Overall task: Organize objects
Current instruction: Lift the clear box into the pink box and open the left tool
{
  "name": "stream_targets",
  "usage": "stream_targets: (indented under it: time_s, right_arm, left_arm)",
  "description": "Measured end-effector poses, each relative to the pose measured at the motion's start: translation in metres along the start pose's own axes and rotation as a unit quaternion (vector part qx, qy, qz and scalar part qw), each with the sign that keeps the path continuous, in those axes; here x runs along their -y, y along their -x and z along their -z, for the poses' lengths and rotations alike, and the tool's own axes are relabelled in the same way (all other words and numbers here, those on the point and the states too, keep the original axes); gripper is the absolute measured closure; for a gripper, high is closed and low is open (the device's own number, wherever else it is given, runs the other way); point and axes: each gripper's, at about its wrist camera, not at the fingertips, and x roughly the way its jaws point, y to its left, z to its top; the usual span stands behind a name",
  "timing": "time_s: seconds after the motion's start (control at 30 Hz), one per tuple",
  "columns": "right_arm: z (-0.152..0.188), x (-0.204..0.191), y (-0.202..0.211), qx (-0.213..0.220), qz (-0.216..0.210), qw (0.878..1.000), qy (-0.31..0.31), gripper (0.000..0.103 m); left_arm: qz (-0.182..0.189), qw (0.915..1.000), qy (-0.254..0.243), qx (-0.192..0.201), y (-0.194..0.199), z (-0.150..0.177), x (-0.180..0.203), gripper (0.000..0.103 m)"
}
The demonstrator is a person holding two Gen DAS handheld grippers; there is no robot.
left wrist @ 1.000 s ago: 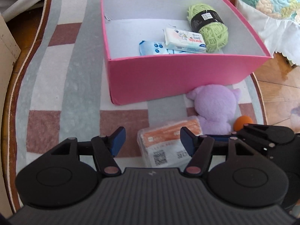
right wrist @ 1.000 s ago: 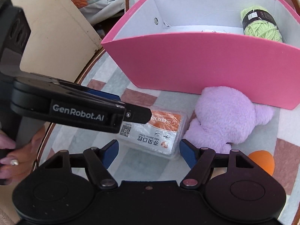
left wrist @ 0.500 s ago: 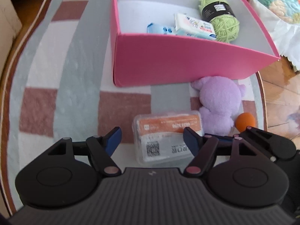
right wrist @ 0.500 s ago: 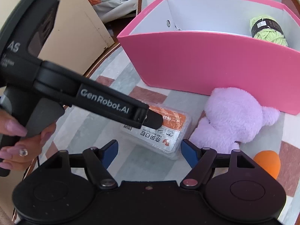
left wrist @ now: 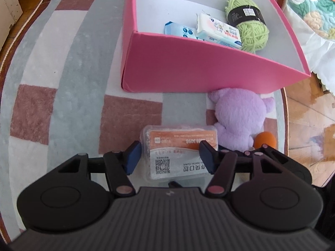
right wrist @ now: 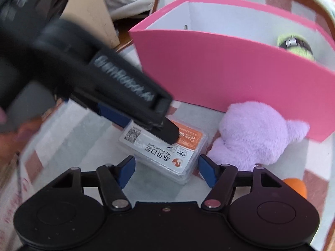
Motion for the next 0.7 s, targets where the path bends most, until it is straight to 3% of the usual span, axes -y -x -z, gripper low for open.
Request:
stream_targets:
  time_s: [0.13,0.4,0.53,0.7]
  right_arm:
    - [0.002,-0.004,0.006,0.002,0.011,1.000,0.006,0.034]
    - [-0.006,-0.003,0.061,0.028,0.047,0.998,0.014,0.034]
    - [-0.020,-0.003,0.088,0.048,0.064,0.997,0.017,0.034]
    - [-0.042,0.004,0.125,0.094,0.072,0.993,-0.010,0.034]
  left_arm:
    - [-0.016,0.9995,-0.025,-0.008,0.007,0.001,0.012,0.047]
    - [0.002,0.9969,-0.078,-0.011,0.049,-0.006,0.054,0.048]
    - [0.010,0.9945,-0.104,0.009,0.080,-0.009,0.075,0.048]
    - [0.022,0.9910,-0.113,0.067,0.123,-0.017,0.091,0.048]
